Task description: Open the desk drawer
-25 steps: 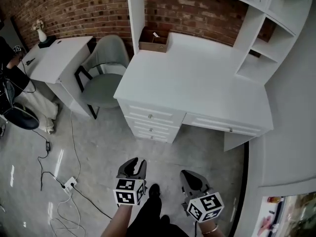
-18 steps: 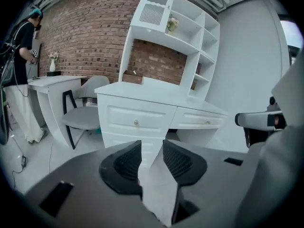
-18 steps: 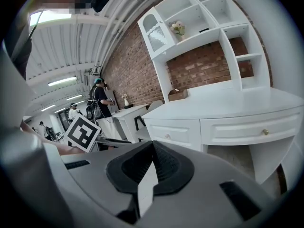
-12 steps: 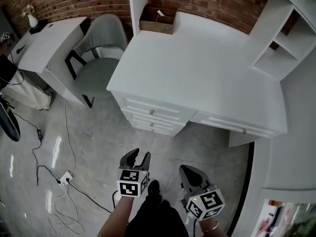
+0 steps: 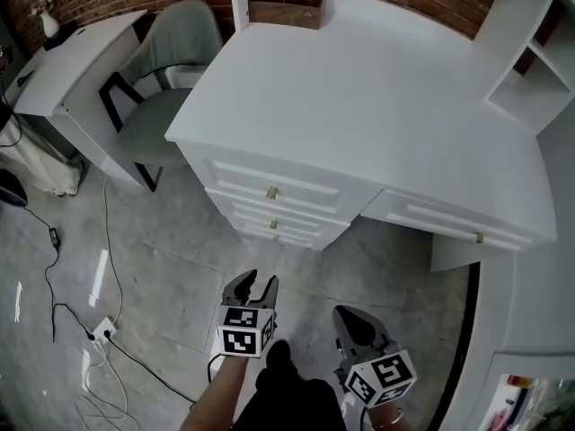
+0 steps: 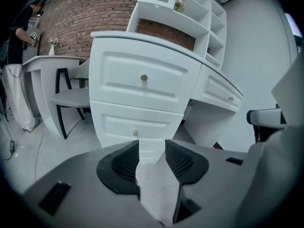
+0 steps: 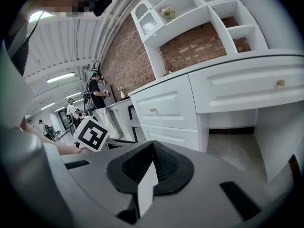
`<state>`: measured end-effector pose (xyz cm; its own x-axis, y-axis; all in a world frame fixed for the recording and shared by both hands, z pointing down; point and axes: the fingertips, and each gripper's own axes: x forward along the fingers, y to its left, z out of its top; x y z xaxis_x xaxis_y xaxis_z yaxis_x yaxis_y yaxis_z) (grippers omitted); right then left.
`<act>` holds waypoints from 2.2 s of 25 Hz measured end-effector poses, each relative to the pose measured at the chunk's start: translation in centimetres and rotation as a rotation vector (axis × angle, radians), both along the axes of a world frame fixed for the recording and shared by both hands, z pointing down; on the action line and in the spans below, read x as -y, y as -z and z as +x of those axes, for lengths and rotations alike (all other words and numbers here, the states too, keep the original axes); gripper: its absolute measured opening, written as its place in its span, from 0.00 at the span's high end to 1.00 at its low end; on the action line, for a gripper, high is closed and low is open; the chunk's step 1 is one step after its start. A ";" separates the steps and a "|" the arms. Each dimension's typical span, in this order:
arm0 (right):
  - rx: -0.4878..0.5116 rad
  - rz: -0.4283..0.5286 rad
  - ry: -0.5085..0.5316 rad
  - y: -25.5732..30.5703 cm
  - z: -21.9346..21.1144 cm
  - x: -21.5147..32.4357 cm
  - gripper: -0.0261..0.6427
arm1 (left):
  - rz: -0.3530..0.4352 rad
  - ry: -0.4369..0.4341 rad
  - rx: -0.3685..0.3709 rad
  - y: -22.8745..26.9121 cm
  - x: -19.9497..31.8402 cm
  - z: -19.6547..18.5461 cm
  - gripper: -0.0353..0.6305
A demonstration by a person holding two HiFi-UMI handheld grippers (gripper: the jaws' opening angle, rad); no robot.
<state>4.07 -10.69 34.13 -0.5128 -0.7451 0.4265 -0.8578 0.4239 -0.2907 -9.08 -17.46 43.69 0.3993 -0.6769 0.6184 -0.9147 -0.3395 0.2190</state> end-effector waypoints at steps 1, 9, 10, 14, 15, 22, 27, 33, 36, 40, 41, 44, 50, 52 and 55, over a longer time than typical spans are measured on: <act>-0.002 -0.001 -0.002 -1.1 0.2 0.1 0.95 | 0.004 0.000 0.003 -1.1 0.4 0.1 0.71; -0.007 0.013 0.013 -10.4 0.0 1.4 0.95 | 0.040 0.006 0.016 -10.4 3.5 0.4 0.70; -0.007 0.019 0.012 -11.7 0.0 1.7 0.95 | 0.041 0.006 0.017 -11.9 3.9 0.4 0.69; -0.007 0.036 0.032 -16.9 -0.3 2.7 0.95 | 0.028 0.012 0.032 -18.6 5.2 0.1 0.68; -0.009 0.036 0.038 -18.3 -0.3 2.9 0.95 | 0.023 0.020 0.031 -20.2 5.5 0.0 0.68; -0.020 0.059 0.039 -26.3 0.7 4.1 0.95 | 0.042 0.038 0.024 -28.2 8.2 0.2 0.68; -0.019 0.067 0.025 -30.8 2.1 4.1 0.95 | 0.063 0.051 0.031 -32.8 9.8 0.5 0.68; -0.020 0.065 0.005 -34.6 4.0 4.4 0.95 | 0.087 0.066 0.042 -36.2 12.7 0.8 0.68; -0.026 0.063 0.001 -35.4 4.4 4.6 0.95 | 0.084 0.073 0.050 -36.9 14.0 0.9 0.68; -0.026 0.069 -0.006 -35.4 4.8 5.1 0.95 | 0.088 0.065 0.062 -36.8 15.3 1.3 0.68; -0.026 0.071 -0.007 -35.4 4.8 5.2 0.95 | 0.090 0.065 0.067 -36.7 15.5 1.4 0.70; -0.029 0.076 -0.010 -35.1 4.9 5.3 0.95 | 0.093 0.078 0.080 -36.7 15.9 1.4 0.80; -0.043 0.083 -0.023 -34.8 5.4 5.1 0.95 | 0.098 0.090 0.087 -36.5 15.9 1.5 0.83; -0.043 0.081 -0.024 -34.8 5.4 4.9 0.95 | 0.096 0.093 0.091 -36.5 15.6 1.4 0.83; -0.044 0.081 -0.019 -34.7 5.4 4.5 0.95 | 0.093 0.091 0.097 -36.6 14.8 1.2 0.83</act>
<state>9.42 -15.23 68.82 -0.4801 -0.7879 0.3856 -0.8772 0.4278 -0.2182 -7.91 -32.26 80.25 0.2755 -0.7637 0.5838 -0.9578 -0.2695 0.0996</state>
